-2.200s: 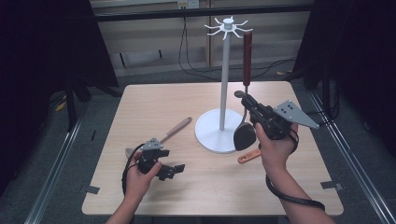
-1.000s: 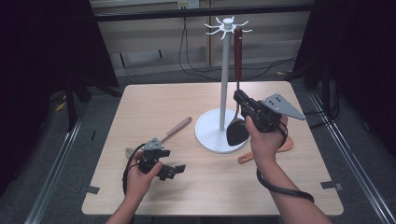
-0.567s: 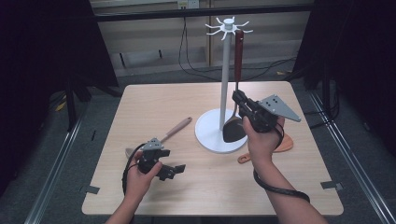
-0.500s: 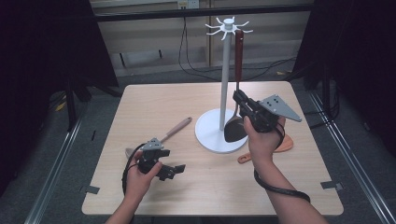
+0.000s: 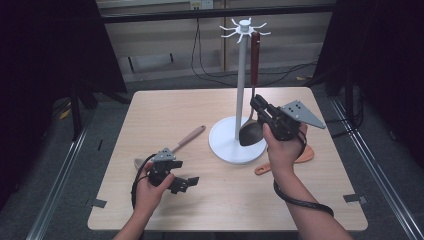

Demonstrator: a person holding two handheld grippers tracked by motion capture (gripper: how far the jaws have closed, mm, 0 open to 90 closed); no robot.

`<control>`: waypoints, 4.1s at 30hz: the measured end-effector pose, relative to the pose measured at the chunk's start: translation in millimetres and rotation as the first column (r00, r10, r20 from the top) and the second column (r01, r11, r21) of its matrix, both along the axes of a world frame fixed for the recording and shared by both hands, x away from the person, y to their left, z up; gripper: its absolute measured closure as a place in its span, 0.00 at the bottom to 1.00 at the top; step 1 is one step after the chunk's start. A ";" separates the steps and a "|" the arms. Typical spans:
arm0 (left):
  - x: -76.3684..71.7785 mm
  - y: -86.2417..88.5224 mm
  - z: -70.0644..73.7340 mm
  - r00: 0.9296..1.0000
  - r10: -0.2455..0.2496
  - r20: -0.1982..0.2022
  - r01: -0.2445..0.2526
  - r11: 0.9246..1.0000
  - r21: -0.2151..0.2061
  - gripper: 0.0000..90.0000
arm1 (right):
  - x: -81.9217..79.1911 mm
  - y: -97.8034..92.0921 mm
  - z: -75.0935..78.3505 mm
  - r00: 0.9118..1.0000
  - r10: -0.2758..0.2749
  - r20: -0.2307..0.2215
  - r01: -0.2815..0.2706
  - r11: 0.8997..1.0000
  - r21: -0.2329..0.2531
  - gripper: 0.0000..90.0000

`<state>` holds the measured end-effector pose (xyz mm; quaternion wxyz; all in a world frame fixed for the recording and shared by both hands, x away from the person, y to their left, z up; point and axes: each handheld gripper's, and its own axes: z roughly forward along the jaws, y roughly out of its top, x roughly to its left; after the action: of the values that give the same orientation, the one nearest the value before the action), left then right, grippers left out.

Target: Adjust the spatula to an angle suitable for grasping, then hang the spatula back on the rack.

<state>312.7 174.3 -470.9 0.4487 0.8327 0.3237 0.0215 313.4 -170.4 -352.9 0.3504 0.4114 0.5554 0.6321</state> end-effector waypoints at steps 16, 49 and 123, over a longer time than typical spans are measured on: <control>1.0 -1.0 -1.1 1.000 -0.003 -0.005 0.003 1.000 -0.009 0.04 | -1.5 -10.1 8.8 0.999 0.001 0.040 -0.002 0.999 0.035 0.87; 0.7 0.2 3.3 1.000 -0.005 0.008 0.005 0.999 -0.035 0.04 | 20.8 -18.0 53.1 0.968 -0.111 0.226 0.068 0.979 0.192 1.00; -1.3 -3.1 4.8 0.999 -0.031 0.021 0.032 0.999 -0.024 0.04 | 44.1 20.2 96.0 0.949 -0.027 0.313 -0.016 0.991 0.136 1.00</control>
<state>311.4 171.3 -466.1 0.4624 0.8320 0.3060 0.0191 357.5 -150.2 -256.9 0.4069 0.3302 0.4469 0.7250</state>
